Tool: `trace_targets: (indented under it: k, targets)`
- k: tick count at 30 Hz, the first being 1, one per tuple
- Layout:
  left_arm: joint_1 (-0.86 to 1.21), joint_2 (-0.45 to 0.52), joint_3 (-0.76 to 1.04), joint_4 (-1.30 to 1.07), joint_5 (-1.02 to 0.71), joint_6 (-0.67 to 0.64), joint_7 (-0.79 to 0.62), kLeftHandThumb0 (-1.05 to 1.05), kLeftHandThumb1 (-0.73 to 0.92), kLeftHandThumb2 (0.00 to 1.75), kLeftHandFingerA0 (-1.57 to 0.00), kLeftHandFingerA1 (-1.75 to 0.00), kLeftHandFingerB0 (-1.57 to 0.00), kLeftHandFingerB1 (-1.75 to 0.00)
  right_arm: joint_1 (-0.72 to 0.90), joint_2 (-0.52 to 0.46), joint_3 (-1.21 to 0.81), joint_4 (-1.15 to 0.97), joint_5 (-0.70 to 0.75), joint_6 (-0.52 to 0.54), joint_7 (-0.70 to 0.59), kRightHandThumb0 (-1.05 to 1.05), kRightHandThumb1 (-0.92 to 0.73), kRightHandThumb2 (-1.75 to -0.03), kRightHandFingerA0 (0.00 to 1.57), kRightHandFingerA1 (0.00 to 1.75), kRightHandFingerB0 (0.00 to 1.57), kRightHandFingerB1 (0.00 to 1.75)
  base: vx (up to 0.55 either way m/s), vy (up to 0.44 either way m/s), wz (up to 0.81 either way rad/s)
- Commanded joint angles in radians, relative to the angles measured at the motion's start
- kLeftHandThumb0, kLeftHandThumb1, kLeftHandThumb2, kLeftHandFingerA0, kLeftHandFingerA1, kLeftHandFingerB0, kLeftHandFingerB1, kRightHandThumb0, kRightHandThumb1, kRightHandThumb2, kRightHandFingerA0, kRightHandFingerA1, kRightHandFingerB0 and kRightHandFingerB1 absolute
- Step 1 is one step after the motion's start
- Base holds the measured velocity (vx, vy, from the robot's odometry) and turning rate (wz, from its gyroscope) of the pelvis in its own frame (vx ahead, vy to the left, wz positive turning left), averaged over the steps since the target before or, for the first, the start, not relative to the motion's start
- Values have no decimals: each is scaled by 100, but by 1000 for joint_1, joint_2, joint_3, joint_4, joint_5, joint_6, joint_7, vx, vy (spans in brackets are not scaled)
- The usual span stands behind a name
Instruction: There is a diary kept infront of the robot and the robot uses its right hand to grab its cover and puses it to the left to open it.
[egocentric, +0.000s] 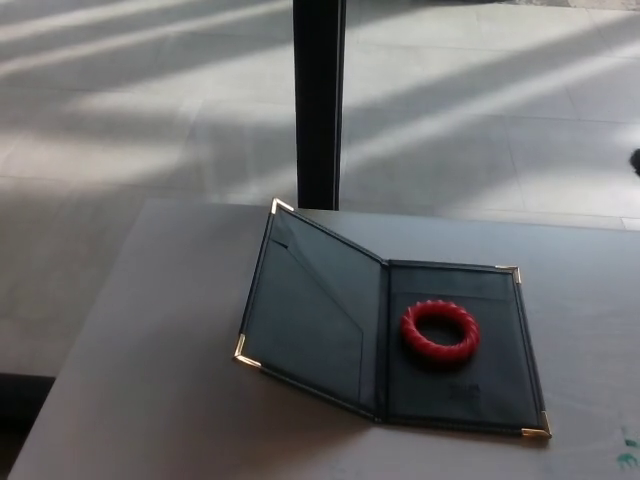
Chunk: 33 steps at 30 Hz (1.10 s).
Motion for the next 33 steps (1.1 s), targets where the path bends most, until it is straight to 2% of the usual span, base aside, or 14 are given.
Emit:
trace_targets:
  k: [1, 6, 7, 9, 16, 17, 20, 23, 24, 25, 28, 29, 30, 33]
  targets:
    - [35, 24, 44, -7, -35, -8, -23, -77, 91, 131, -39, -78, -15, -60, 241, -271, -491, 63, 100, 24, 166, -83, -92, -70, 73, 62, 62, 53, 0, 0, 0]
    - [33, 28, 36, 0, -20, -6, -14, -82, 92, 99, -33, -78, -24, -63, 382, -245, -560, 169, 31, -79, 183, -81, -92, -74, 86, 66, 75, 55, 0, 0, 0]
    - [35, 33, 40, -5, -23, -3, -18, -83, 92, 99, -33, -79, -24, -64, 417, -212, -573, 221, 22, -142, 203, -69, -76, -122, 84, 78, 72, 71, 0, 0, 0]
    - [34, 33, 45, -5, -26, -1, -15, -83, 92, 99, -33, -79, -25, -64, 445, -191, -589, 269, 15, -179, 209, -83, -92, -72, 87, 76, 77, 61, 0, 0, 0]
    - [35, 22, 61, -7, -34, -4, -24, -82, 92, 101, -31, -78, -23, -63, 516, -50, -636, 388, 3, -289, 159, -82, -92, -70, 95, 88, 77, 73, 0, 0, 0]
    - [34, 24, 65, 0, -37, -7, -33, -82, 92, 102, -30, -77, -23, -63, 521, -25, -644, 426, -2, -315, 146, -84, -69, -103, 93, 89, 76, 75, 0, 0, 0]
    - [36, 21, 68, -2, -34, -8, -28, -82, 92, 98, -33, -79, -24, -64, 524, -1, -644, 491, -14, -341, 134, -79, -92, -74, 90, 89, 74, 77, 0, 0, 0]
    - [36, 23, 74, -5, -40, -11, -33, -83, 92, 98, -32, -79, -23, -63, 527, 28, -632, 530, -25, -367, 130, -69, -77, -122, 94, 96, 74, 85, 0, 0, 0]
    - [36, 23, 73, -7, -39, -8, -34, -83, 92, 98, -32, -79, -23, -63, 529, 33, -632, 530, -21, -366, 129, -69, -77, -122, 94, 96, 74, 85, 0, 0, 0]
    - [32, 22, 73, -1, -40, -9, -36, -83, 92, 98, -32, -78, -22, -62, 535, 41, -630, 517, -15, -352, 122, -78, -92, -77, 91, 97, 72, 87, 0, 0, 0]
    - [33, 18, 73, -9, -41, -11, -37, -84, 92, 97, -33, -80, -23, -63, 554, 61, -604, 543, -12, -361, 171, -79, -92, -75, 87, 98, 68, 83, 0, 0, 0]
    - [36, 15, 74, -21, -42, -10, -34, -84, 92, 98, -32, -81, -23, -64, 554, 64, -585, 546, -24, -366, 176, -81, -74, -107, 90, 98, 72, 85, 0, 0, 0]
    - [39, 14, 75, -27, -44, -9, -38, -84, 92, 100, -27, -77, -21, -63, 556, 66, -571, 553, -32, -370, 182, -82, -92, -76, 87, 95, 68, 82, 0, 0, 0]
    - [32, 22, 73, -13, -44, -3, -43, -83, 92, 100, -28, -74, -22, -61, 569, 76, -533, 563, -37, -384, 210, -80, -92, -75, 86, 95, 67, 82, 0, 0, 0]
